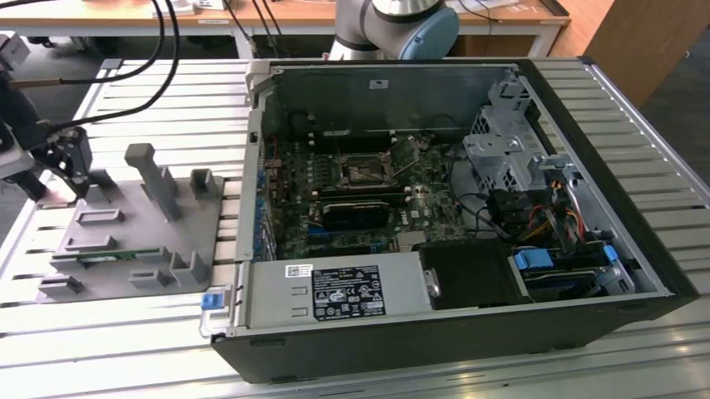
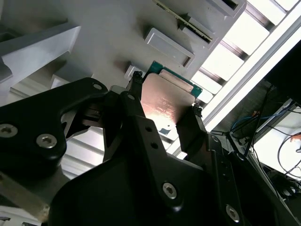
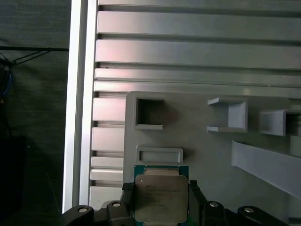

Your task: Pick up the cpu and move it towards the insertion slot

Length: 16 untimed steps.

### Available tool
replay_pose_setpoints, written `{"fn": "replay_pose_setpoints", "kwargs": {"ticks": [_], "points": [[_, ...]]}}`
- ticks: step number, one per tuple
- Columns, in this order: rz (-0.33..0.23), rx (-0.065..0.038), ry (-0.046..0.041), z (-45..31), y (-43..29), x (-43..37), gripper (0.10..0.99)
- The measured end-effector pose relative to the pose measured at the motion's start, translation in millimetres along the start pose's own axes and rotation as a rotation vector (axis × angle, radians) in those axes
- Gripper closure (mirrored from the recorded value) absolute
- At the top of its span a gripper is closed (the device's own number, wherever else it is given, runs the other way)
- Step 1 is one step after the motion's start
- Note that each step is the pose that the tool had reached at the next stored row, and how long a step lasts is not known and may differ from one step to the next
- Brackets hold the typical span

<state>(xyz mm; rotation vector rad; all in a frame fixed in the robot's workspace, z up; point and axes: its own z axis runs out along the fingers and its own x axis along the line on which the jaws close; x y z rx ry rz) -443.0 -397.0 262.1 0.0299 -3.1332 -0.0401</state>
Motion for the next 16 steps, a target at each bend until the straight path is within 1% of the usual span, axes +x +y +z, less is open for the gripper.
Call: {"fn": "replay_pose_setpoints", "kwargs": {"ticks": [6, 16], "points": [[0.000, 0.000, -0.0001, -3.6, 0.1, 0.0, 0.545], [0.000, 0.000, 0.0000, -7.4, 0.6, 0.1, 0.545]]}}
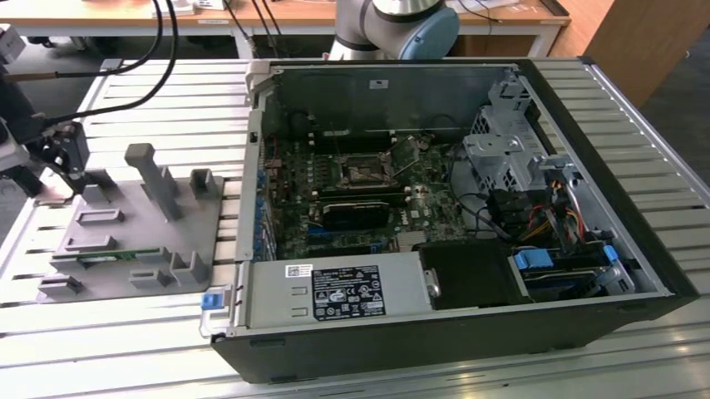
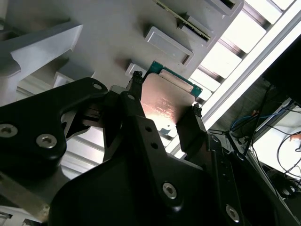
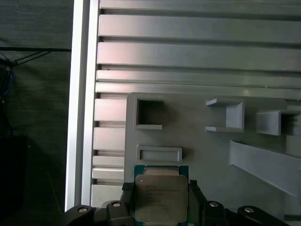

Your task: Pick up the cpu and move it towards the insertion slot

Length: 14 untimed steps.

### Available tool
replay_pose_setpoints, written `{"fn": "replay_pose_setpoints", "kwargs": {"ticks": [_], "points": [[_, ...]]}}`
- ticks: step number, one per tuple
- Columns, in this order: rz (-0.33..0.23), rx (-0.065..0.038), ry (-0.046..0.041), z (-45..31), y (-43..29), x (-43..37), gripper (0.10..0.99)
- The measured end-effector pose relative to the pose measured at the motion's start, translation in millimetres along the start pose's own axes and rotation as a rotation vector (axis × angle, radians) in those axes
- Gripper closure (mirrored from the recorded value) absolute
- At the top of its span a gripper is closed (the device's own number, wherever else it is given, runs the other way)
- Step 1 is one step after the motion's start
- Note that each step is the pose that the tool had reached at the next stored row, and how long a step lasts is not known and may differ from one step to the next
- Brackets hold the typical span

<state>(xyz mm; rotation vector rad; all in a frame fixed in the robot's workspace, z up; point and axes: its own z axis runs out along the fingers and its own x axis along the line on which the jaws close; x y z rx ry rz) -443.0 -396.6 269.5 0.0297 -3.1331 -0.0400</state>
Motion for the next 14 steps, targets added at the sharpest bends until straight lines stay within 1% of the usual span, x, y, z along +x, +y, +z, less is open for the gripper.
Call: {"fn": "replay_pose_setpoints", "kwargs": {"ticks": [14], "points": [[0.000, 0.000, -0.0001, -6.6, 1.0, 0.0, 0.545]]}}
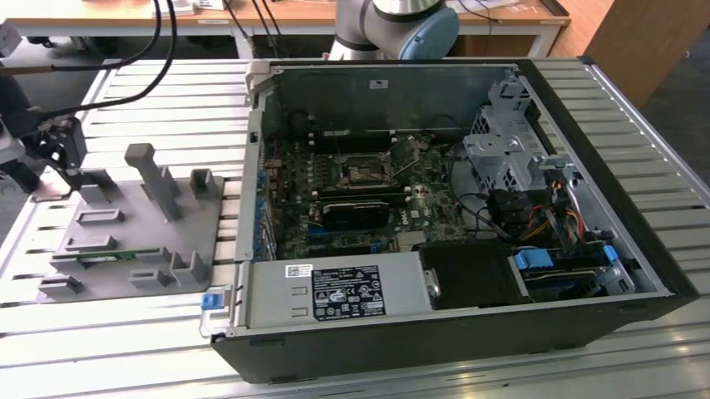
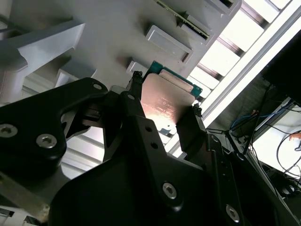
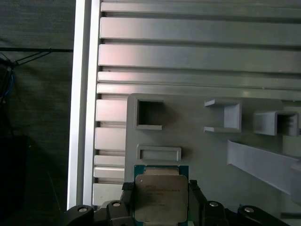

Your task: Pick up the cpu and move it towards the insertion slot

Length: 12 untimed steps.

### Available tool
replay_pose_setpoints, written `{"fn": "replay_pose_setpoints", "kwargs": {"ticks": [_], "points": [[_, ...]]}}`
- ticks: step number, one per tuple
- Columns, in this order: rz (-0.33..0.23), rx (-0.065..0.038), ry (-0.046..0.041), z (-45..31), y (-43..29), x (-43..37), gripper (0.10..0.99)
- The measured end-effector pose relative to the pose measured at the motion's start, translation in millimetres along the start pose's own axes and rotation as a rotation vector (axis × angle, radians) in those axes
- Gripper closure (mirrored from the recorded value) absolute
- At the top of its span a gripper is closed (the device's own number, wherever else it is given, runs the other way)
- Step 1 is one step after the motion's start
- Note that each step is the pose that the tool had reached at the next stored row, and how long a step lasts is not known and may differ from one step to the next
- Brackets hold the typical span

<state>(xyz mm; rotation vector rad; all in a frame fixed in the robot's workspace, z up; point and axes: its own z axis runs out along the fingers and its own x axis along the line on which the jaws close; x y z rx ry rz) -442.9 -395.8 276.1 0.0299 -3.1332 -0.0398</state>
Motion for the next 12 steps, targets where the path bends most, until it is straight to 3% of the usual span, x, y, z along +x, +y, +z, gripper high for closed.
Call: {"fn": "replay_pose_setpoints", "kwargs": {"ticks": [12], "points": [[0.000, 0.000, 0.0001, -7.7, 0.7, 0.1, 0.545]]}}
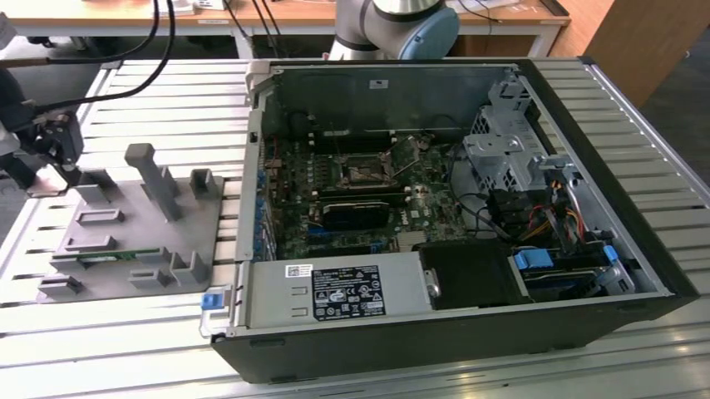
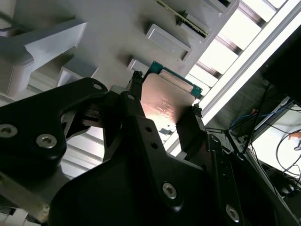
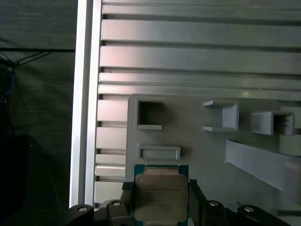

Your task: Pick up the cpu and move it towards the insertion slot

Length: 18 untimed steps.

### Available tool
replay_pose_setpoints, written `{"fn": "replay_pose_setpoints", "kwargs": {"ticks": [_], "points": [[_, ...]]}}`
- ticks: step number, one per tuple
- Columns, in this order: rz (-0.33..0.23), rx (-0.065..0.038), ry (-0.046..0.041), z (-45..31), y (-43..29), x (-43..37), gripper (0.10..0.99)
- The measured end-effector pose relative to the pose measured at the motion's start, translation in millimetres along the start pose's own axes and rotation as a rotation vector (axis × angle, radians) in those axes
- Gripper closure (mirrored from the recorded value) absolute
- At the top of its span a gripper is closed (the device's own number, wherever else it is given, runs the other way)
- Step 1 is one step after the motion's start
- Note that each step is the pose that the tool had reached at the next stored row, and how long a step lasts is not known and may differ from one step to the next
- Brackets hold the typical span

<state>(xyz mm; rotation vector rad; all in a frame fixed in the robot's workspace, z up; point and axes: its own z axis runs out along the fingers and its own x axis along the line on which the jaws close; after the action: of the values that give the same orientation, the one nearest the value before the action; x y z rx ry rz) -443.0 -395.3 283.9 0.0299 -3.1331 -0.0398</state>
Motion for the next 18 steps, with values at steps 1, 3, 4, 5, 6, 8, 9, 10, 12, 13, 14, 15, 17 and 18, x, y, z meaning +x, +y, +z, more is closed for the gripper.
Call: {"fn": "replay_pose_setpoints", "kwargs": {"ticks": [1, 3, 4, 5, 6, 8, 9, 10, 12, 13, 14, 15, 17, 18], "points": [[0.000, 0.000, 0.0000, -1.4, 0.1, 0.0, 0.545], [0.000, 0.000, 0.0000, -4.0, 0.2, 0.0, 0.545], [0.000, 0.000, -0.0001, -5.4, 0.3, 0.0, 0.545], [0.000, 0.000, 0.0000, -6.8, 0.3, 0.0, 0.545], [0.000, 0.000, 0.0000, -8.3, 0.4, 0.1, 0.545], [0.000, 0.000, 0.0000, -11.2, 0.5, 0.1, 0.545], [0.000, 0.000, 0.0000, -12.4, 0.6, 0.1, 0.545], [0.000, 0.000, 0.0000, -13.6, 0.8, 0.1, 0.545], [0.000, 0.000, 0.0000, -15.8, 1.0, 0.1, 0.545], [0.000, 0.000, -0.0001, -17.0, 1.1, 0.1, 0.545], [0.000, 0.000, 0.0000, -18.3, 1.2, 0.1, 0.545], [0.000, 0.000, 0.0000, -19.6, 1.3, 0.1, 0.545], [0.000, 0.000, -0.0001, -21.8, 1.5, 0.2, 0.545], [0.000, 0.000, -0.0001, -22.9, 1.6, 0.1, 0.545]]}}
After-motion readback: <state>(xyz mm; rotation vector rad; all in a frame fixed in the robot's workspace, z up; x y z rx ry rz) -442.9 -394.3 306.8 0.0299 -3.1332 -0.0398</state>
